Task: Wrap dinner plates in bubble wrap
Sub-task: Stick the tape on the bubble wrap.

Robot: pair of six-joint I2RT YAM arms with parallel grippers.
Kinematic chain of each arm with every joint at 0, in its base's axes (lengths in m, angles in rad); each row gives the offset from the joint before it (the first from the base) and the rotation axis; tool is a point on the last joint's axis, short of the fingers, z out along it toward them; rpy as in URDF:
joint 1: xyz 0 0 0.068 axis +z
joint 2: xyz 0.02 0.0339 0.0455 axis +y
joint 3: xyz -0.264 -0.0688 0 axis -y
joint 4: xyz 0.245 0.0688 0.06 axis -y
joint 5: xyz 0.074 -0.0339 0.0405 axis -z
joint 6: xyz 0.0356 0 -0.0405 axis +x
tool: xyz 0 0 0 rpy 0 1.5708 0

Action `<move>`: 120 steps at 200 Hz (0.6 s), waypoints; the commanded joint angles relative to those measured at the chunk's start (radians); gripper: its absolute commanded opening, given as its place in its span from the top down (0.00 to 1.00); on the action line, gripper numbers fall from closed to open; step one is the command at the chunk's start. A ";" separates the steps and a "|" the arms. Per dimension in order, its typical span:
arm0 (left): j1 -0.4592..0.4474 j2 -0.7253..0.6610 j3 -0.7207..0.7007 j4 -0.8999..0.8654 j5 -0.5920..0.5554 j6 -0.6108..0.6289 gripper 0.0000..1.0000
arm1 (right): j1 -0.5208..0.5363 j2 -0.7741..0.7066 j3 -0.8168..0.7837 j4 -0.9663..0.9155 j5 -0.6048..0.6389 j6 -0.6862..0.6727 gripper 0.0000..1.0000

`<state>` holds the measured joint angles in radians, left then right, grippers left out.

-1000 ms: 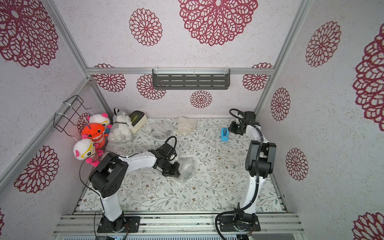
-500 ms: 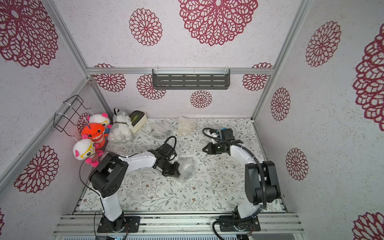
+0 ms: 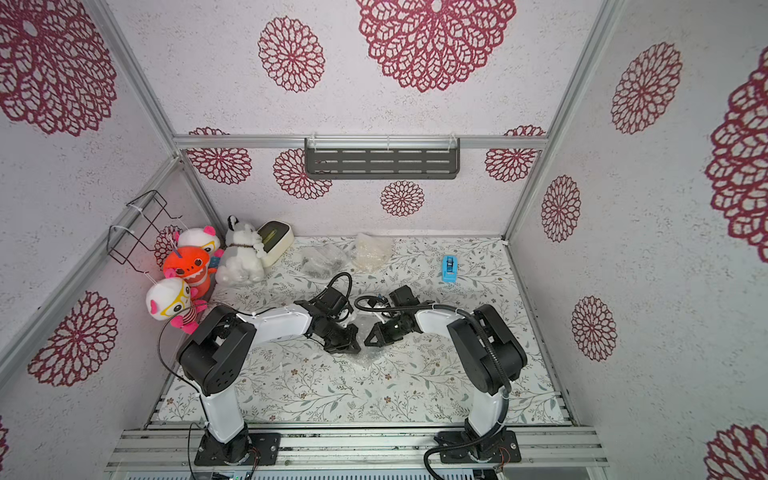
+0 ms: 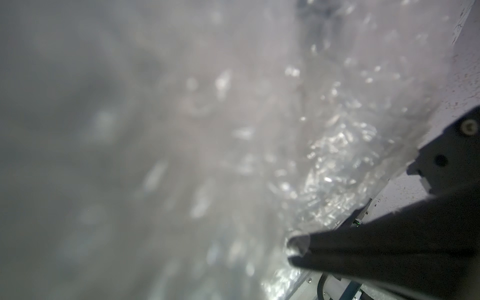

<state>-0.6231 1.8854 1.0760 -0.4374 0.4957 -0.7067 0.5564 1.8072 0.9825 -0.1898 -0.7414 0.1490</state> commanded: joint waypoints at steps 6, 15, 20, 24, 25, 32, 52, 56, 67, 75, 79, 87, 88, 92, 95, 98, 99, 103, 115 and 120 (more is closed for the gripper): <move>0.005 0.031 -0.043 0.007 -0.081 0.011 1.00 | 0.015 0.013 0.001 -0.059 0.132 -0.047 1.00; 0.005 0.017 -0.053 0.027 -0.068 0.016 1.00 | 0.024 0.012 -0.013 -0.062 0.179 -0.054 1.00; 0.005 0.007 -0.059 0.038 -0.061 0.018 1.00 | 0.028 0.010 -0.022 -0.062 0.211 -0.053 1.00; 0.005 -0.006 -0.065 0.045 -0.059 0.019 1.00 | 0.033 0.009 -0.029 -0.062 0.225 -0.055 1.00; 0.005 -0.008 -0.066 0.047 -0.058 0.020 1.00 | 0.034 0.008 -0.031 -0.063 0.228 -0.058 1.00; 0.005 -0.029 -0.073 0.062 -0.056 0.025 1.00 | 0.040 0.005 -0.043 -0.059 0.245 -0.063 1.00; 0.005 -0.084 -0.079 0.107 -0.021 0.043 0.94 | 0.064 -0.012 -0.082 -0.025 0.293 -0.065 1.00; 0.005 -0.090 -0.077 0.115 -0.009 0.047 0.94 | 0.072 -0.014 -0.088 -0.019 0.318 -0.066 1.00; 0.004 -0.105 -0.062 0.127 0.015 0.056 0.93 | 0.092 -0.015 -0.098 -0.014 0.372 -0.063 1.00; 0.001 -0.111 -0.045 0.127 0.024 0.065 0.92 | 0.105 -0.017 -0.108 -0.001 0.409 -0.052 1.00; 0.002 -0.113 -0.036 0.124 0.028 0.069 0.92 | 0.111 -0.019 -0.114 0.008 0.433 -0.041 1.00; -0.001 -0.115 -0.022 0.124 0.030 0.075 0.93 | 0.118 -0.027 -0.128 0.026 0.471 -0.022 1.00; -0.001 -0.115 -0.021 0.125 0.031 0.075 0.92 | 0.118 -0.028 -0.130 0.029 0.475 -0.020 1.00; -0.001 -0.117 -0.017 0.127 0.032 0.078 0.92 | 0.121 -0.034 -0.139 0.040 0.494 -0.009 1.00; -0.001 -0.118 -0.015 0.127 0.032 0.077 0.92 | 0.122 -0.040 -0.147 0.049 0.505 -0.001 0.99; -0.001 -0.117 -0.013 0.128 0.033 0.076 0.92 | 0.123 -0.046 -0.154 0.059 0.516 0.009 0.98; -0.001 -0.116 -0.012 0.128 0.033 0.076 0.92 | 0.123 -0.047 -0.157 0.063 0.522 0.011 0.97; -0.001 -0.115 -0.012 0.127 0.027 0.074 0.91 | 0.124 -0.056 -0.168 0.078 0.536 0.023 0.95; 0.000 -0.091 -0.002 0.123 0.027 0.072 0.90 | 0.126 -0.081 -0.197 0.117 0.563 0.045 0.89; 0.002 -0.066 0.004 0.120 0.037 0.072 0.89 | 0.128 -0.088 -0.206 0.131 0.558 0.047 0.86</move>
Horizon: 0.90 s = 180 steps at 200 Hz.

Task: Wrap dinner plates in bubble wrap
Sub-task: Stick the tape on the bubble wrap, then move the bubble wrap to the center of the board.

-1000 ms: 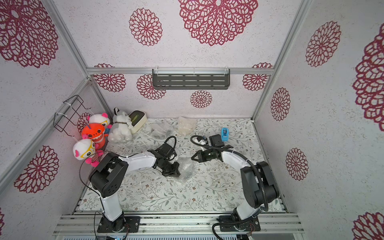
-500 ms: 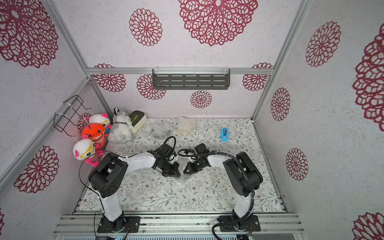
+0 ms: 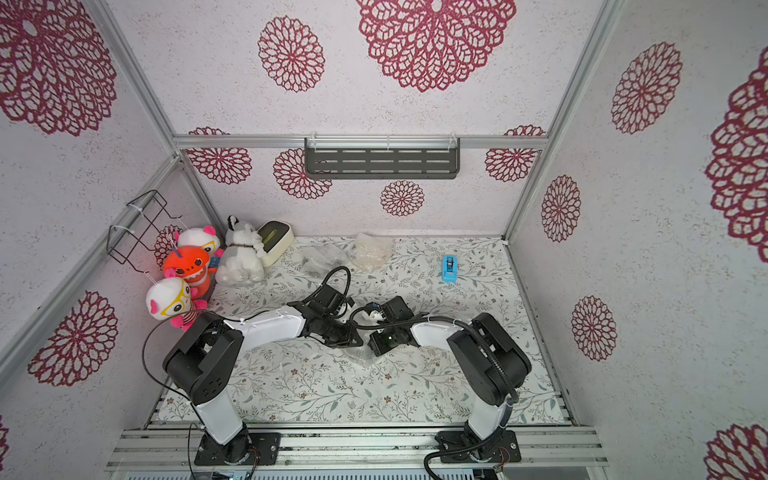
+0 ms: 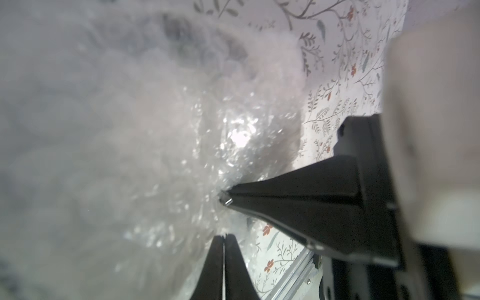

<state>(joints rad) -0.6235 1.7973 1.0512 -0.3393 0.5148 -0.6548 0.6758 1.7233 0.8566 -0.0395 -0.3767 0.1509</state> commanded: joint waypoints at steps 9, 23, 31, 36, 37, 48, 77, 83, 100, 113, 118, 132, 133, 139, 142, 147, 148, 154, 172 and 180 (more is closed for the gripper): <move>0.002 0.080 0.048 0.018 0.061 0.015 0.89 | 0.011 -0.013 -0.087 -0.005 0.167 0.034 0.82; -0.004 0.154 0.095 -0.024 0.089 0.017 0.92 | 0.033 -0.025 -0.090 0.002 0.151 -0.014 0.79; -0.010 0.205 0.113 -0.042 0.093 0.025 0.93 | 0.053 -0.033 -0.093 0.000 0.162 -0.046 0.78; -0.010 0.216 0.119 -0.052 0.087 0.028 0.93 | 0.061 -0.042 -0.098 0.005 0.172 -0.060 0.77; -0.010 0.217 0.120 -0.054 0.086 0.028 0.93 | 0.062 -0.043 -0.100 0.007 0.173 -0.061 0.77; -0.006 0.229 0.121 -0.073 0.067 0.023 0.95 | 0.064 -0.068 -0.118 0.029 0.162 -0.067 0.76; -0.001 0.260 0.102 -0.069 0.067 0.007 0.97 | 0.062 -0.158 -0.148 0.061 0.151 -0.087 0.71; -0.001 0.268 0.101 -0.074 0.064 0.006 0.98 | 0.058 -0.187 -0.160 0.069 0.149 -0.078 0.70; -0.001 0.264 0.087 -0.071 0.054 0.002 0.99 | 0.028 -0.269 -0.194 0.105 0.123 -0.023 0.68; -0.001 0.245 0.078 -0.069 0.040 0.003 0.99 | 0.002 -0.323 -0.229 0.132 0.090 0.019 0.66; -0.002 0.241 0.074 -0.069 0.036 0.002 0.99 | -0.007 -0.338 -0.244 0.139 0.079 0.030 0.65; -0.001 0.239 0.073 -0.069 0.036 0.002 1.00 | -0.018 -0.371 -0.274 0.145 0.073 0.050 0.64; -0.001 0.239 0.073 -0.069 0.036 0.002 1.00 | -0.019 -0.371 -0.275 0.145 0.073 0.052 0.64; -0.001 0.239 0.073 -0.069 0.035 0.002 1.00 | -0.019 -0.376 -0.278 0.145 0.073 0.056 0.64; -0.001 0.239 0.073 -0.069 0.035 0.002 1.00 | -0.019 -0.376 -0.278 0.144 0.073 0.060 0.64; -0.002 0.239 0.073 -0.068 0.036 0.004 1.00 | -0.019 -0.374 -0.273 0.144 0.070 0.066 0.64; -0.002 0.239 0.074 -0.069 0.035 0.005 1.00 | -0.019 -0.372 -0.272 0.144 0.069 0.067 0.64; -0.002 0.240 0.073 -0.069 0.035 0.002 1.00 | -0.019 -0.365 -0.261 0.142 0.056 0.077 0.64; -0.001 0.238 0.073 -0.069 0.033 0.002 1.00 | -0.015 -0.324 -0.212 0.138 0.036 0.115 0.74; -0.002 0.238 0.073 -0.068 0.031 0.001 1.00 | -0.008 -0.304 -0.194 0.143 0.019 0.117 0.81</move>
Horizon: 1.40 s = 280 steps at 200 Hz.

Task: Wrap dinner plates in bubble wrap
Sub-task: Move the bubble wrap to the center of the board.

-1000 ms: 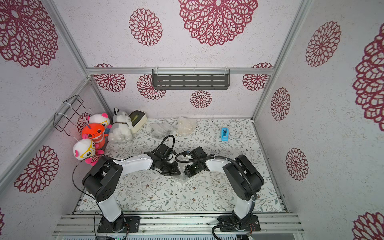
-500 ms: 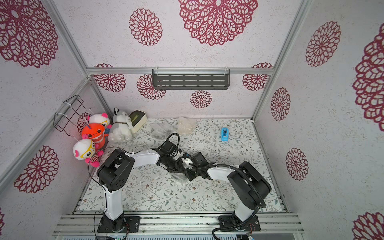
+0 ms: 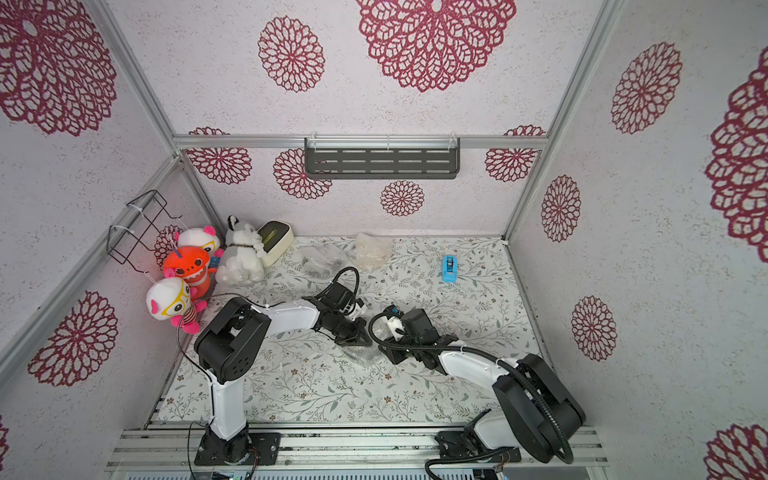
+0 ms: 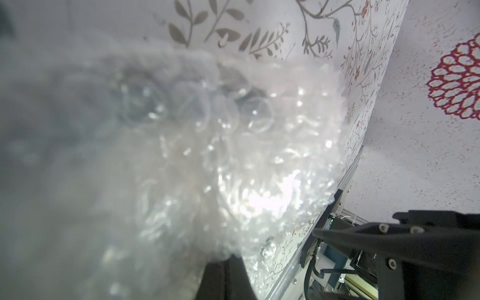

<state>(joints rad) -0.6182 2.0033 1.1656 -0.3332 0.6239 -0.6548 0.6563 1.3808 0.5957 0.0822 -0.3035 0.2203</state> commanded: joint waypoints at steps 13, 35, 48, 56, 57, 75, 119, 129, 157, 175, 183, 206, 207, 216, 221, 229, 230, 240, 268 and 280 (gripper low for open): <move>-0.006 0.032 -0.041 -0.075 -0.079 0.001 1.00 | 0.024 0.069 0.080 0.039 -0.046 0.049 0.90; -0.006 0.031 -0.044 -0.074 -0.081 0.000 1.00 | 0.032 0.135 0.075 0.042 0.002 0.084 0.96; -0.006 0.030 -0.044 -0.075 -0.084 -0.001 1.00 | 0.037 0.178 0.061 0.034 0.014 0.103 0.98; -0.006 0.029 -0.044 -0.076 -0.088 -0.001 1.00 | 0.041 0.205 0.052 0.030 0.020 0.115 0.99; -0.006 0.029 -0.044 -0.076 -0.088 -0.002 1.00 | 0.041 0.208 0.050 0.030 0.020 0.117 0.99; 0.002 0.032 -0.049 -0.088 -0.115 -0.002 1.00 | 0.050 0.264 0.057 0.000 0.051 0.153 1.00; 0.117 0.061 -0.133 0.009 -0.153 -0.014 1.00 | 0.050 0.451 0.205 -0.059 0.141 0.168 1.00; 0.149 0.067 -0.131 0.018 -0.177 -0.009 1.00 | 0.048 0.495 0.250 -0.065 0.154 0.152 1.00; 0.216 0.110 0.003 -0.075 -0.239 0.095 1.00 | 0.025 0.622 0.407 -0.079 0.160 0.125 1.00; 0.255 0.146 0.123 -0.120 -0.279 0.148 1.00 | -0.004 0.685 0.507 -0.094 0.161 0.128 1.00; 0.277 0.168 0.176 -0.135 -0.279 0.158 1.00 | -0.019 0.709 0.564 -0.105 0.165 0.133 1.00; 0.326 0.225 0.307 -0.152 -0.283 0.161 1.00 | -0.065 0.772 0.700 -0.103 0.166 0.168 1.00; 0.328 0.226 0.313 -0.153 -0.283 0.162 1.00 | -0.067 0.776 0.706 -0.102 0.165 0.169 1.00; 0.338 0.244 0.356 -0.161 -0.283 0.160 1.00 | -0.082 0.800 0.754 -0.088 0.159 0.187 0.99; 0.341 0.252 0.377 -0.164 -0.282 0.161 1.00 | -0.089 0.808 0.774 -0.077 0.157 0.194 0.98; 0.342 0.263 0.405 -0.168 -0.273 0.159 1.00 | -0.097 0.810 0.801 -0.055 0.151 0.202 0.96; 0.342 0.263 0.408 -0.168 -0.272 0.159 1.00 | -0.097 0.809 0.803 -0.052 0.150 0.204 0.96; 0.339 0.272 0.430 -0.169 -0.261 0.154 1.00 | -0.102 0.784 0.816 -0.018 0.145 0.201 0.92; 0.332 0.282 0.448 -0.162 -0.252 0.141 1.00 | -0.106 0.634 0.776 0.028 0.283 0.160 0.73; 0.333 0.283 0.449 -0.156 -0.252 0.132 1.00 | -0.115 0.543 0.710 0.056 0.386 0.151 0.67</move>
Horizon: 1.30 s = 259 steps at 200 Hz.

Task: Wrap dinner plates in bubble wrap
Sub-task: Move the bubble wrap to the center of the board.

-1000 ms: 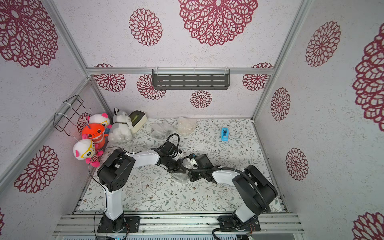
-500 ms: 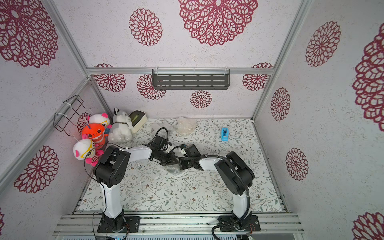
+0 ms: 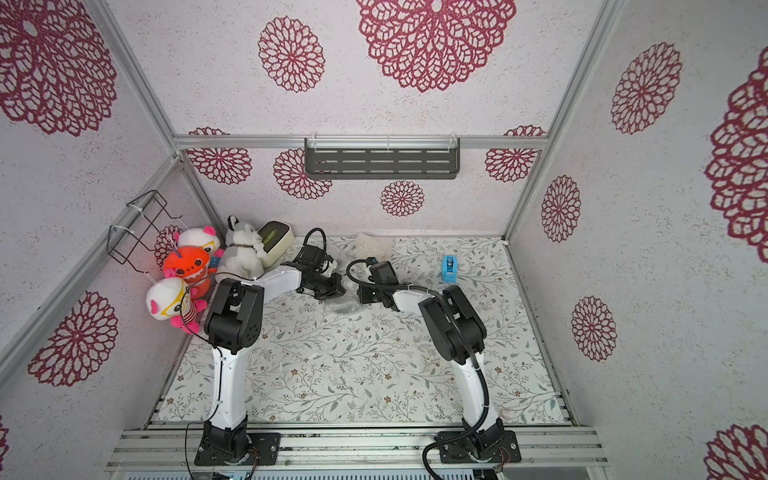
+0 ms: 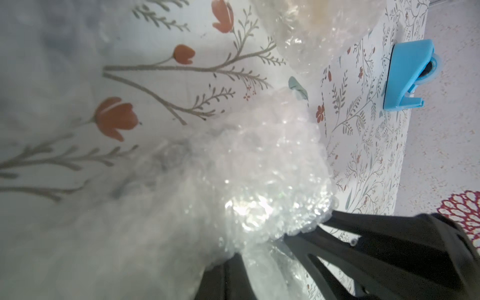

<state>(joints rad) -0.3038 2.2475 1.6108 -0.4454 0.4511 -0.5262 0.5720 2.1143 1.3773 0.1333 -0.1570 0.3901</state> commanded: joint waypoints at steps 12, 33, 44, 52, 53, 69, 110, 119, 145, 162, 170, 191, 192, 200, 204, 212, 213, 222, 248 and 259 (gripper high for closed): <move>0.018 0.043 0.008 -0.035 -0.076 -0.010 1.00 | -0.045 -0.293 -0.157 0.036 0.354 -0.018 0.63; 0.015 0.048 0.019 -0.011 -0.054 -0.037 0.98 | -0.091 -0.461 -0.303 0.068 0.497 -0.020 0.49; 0.013 0.049 0.028 -0.003 -0.041 -0.049 0.97 | -0.120 -0.546 -0.370 0.064 0.545 -0.028 0.39; 0.012 0.050 0.036 -0.003 -0.031 -0.052 0.97 | -0.144 -0.599 -0.413 0.049 0.573 -0.035 0.20; 0.011 0.050 0.037 -0.003 -0.030 -0.052 0.97 | -0.147 -0.606 -0.418 0.048 0.576 -0.036 0.16; 0.007 0.055 0.052 -0.004 -0.025 -0.053 0.95 | -0.202 -0.703 -0.495 -0.007 0.621 -0.042 0.01; 0.000 0.058 0.043 0.015 0.011 -0.072 0.94 | -0.403 -0.926 -0.766 -0.056 0.753 -0.092 0.01; -0.003 0.059 0.040 0.017 0.013 -0.072 0.94 | -0.467 -0.955 -0.845 -0.012 0.717 -0.113 0.01; -0.003 0.058 0.035 0.024 0.026 -0.073 0.93 | -0.621 -1.011 -1.055 0.270 0.400 -0.237 0.01; -0.003 0.048 0.029 0.043 0.049 -0.070 0.91 | -0.644 -1.021 -1.148 0.465 0.271 -0.292 0.01; -0.003 0.036 0.023 0.062 0.069 -0.066 0.89 | -0.645 -1.020 -1.162 0.517 0.234 -0.319 0.01; -0.001 -0.021 0.011 0.131 0.114 -0.072 0.82 | -0.649 -0.983 -1.200 0.679 0.157 -0.384 0.01; -0.001 -0.025 0.012 0.133 0.116 -0.073 0.82 | -0.649 -0.980 -1.200 0.686 0.152 -0.385 0.01; -0.002 -0.051 0.012 0.159 0.127 -0.074 0.79 | -0.650 -0.956 -1.205 0.742 0.115 -0.404 0.01; -0.003 -0.065 0.012 0.171 0.131 -0.072 0.78 | -0.650 -0.940 -1.209 0.775 0.095 -0.414 0.01; -0.003 -0.094 0.017 0.188 0.142 -0.072 0.75 | -0.652 -0.910 -1.211 0.834 0.063 -0.430 0.01; -0.003 -0.097 0.018 0.189 0.144 -0.072 0.75 | -0.652 -0.907 -1.212 0.841 0.059 -0.431 0.01; -0.003 -0.122 0.028 0.195 0.158 -0.067 0.72 | -0.652 -0.866 -1.212 0.906 0.045 -0.427 0.01; -0.003 -0.212 0.024 0.198 0.215 -0.071 0.71 | -0.653 -0.800 -1.162 0.902 -0.036 -0.428 0.01; -0.003 -0.311 -0.030 0.214 0.196 -0.058 0.69 | -0.655 -0.794 -1.153 0.892 -0.038 -0.423 0.01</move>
<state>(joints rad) -0.3031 2.1166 1.6196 -0.3069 0.6060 -0.6029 -0.0761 1.3067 0.1829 0.9176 -0.0967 -0.0010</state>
